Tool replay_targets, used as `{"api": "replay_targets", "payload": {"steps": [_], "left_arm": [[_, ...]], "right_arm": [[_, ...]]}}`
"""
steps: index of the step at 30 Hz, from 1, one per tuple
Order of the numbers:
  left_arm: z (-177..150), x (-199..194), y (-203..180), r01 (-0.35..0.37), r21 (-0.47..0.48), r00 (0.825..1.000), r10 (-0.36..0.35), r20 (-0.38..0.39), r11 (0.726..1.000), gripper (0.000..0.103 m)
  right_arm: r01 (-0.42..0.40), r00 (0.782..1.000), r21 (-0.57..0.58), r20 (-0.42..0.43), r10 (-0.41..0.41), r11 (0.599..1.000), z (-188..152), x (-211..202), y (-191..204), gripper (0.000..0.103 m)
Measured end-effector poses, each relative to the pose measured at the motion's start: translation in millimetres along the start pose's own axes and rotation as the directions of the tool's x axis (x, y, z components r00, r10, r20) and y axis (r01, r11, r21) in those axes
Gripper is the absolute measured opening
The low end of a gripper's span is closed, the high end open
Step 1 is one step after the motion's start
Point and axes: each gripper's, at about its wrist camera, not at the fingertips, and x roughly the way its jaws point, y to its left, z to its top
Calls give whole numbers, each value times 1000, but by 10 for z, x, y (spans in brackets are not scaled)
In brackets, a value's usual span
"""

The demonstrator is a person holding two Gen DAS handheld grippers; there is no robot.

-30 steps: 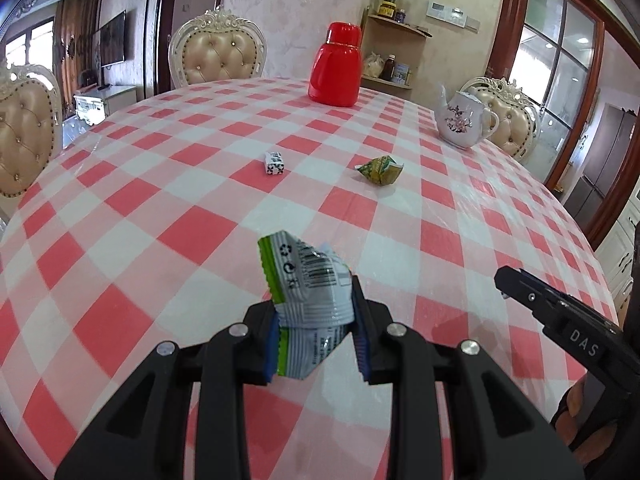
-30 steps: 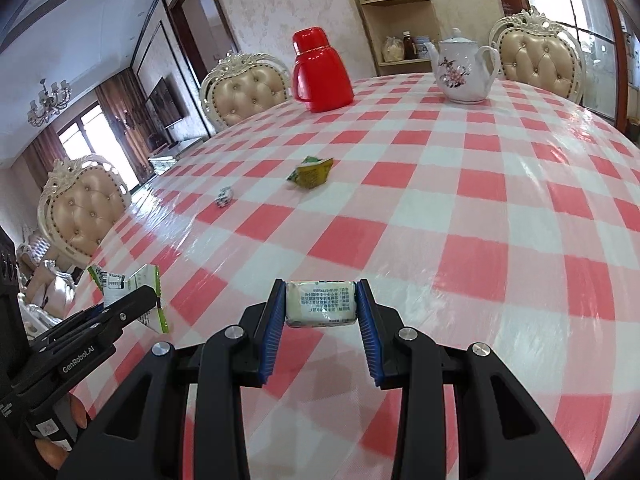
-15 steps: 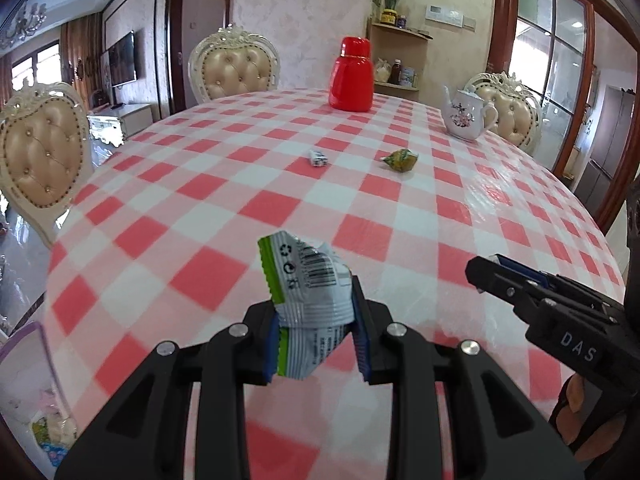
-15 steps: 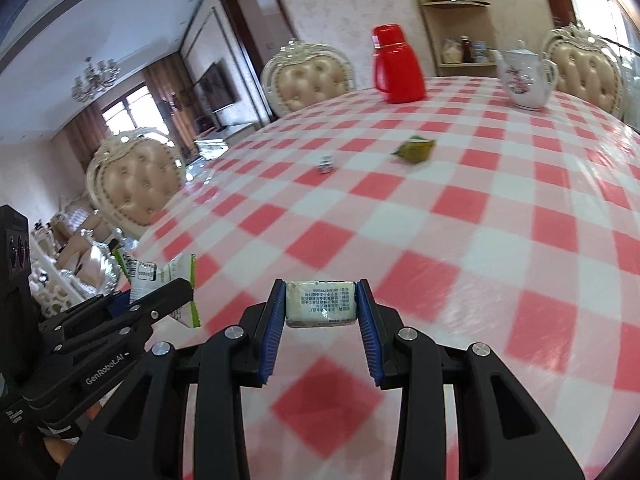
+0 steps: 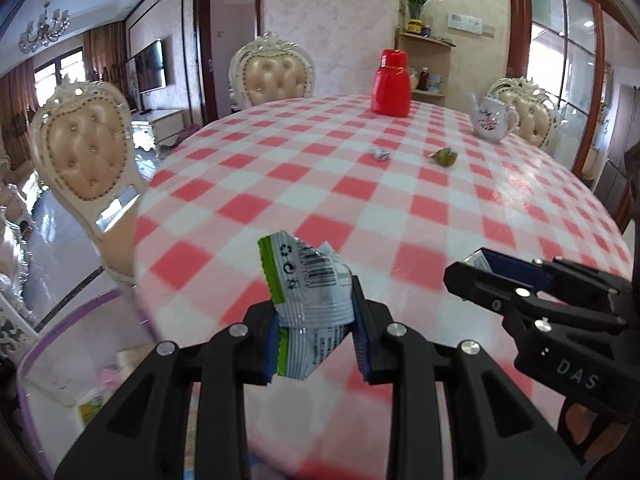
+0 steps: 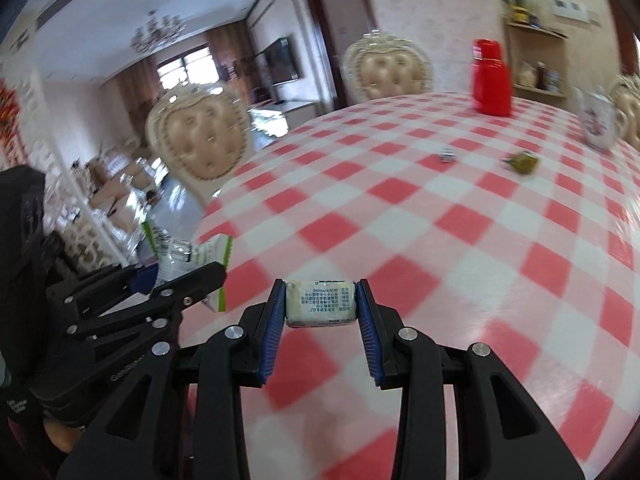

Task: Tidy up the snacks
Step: 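Carry the silver packet and white cake to the clear box and release both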

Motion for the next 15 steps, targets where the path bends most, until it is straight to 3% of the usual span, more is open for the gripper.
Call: {"api": "replay_targets", "payload": {"steps": [8,15], "left_arm": [[-136,-225,685,-110,-16,993,110,-42,994,30],[-169,-291,1073,-169,12,982,170,-82,985,30]], "right_arm": [[-110,993,-153,-69,101,982,-137,174,844,35],[-201,975,-272,-153,164,941,-291,327,1436,35]]}}
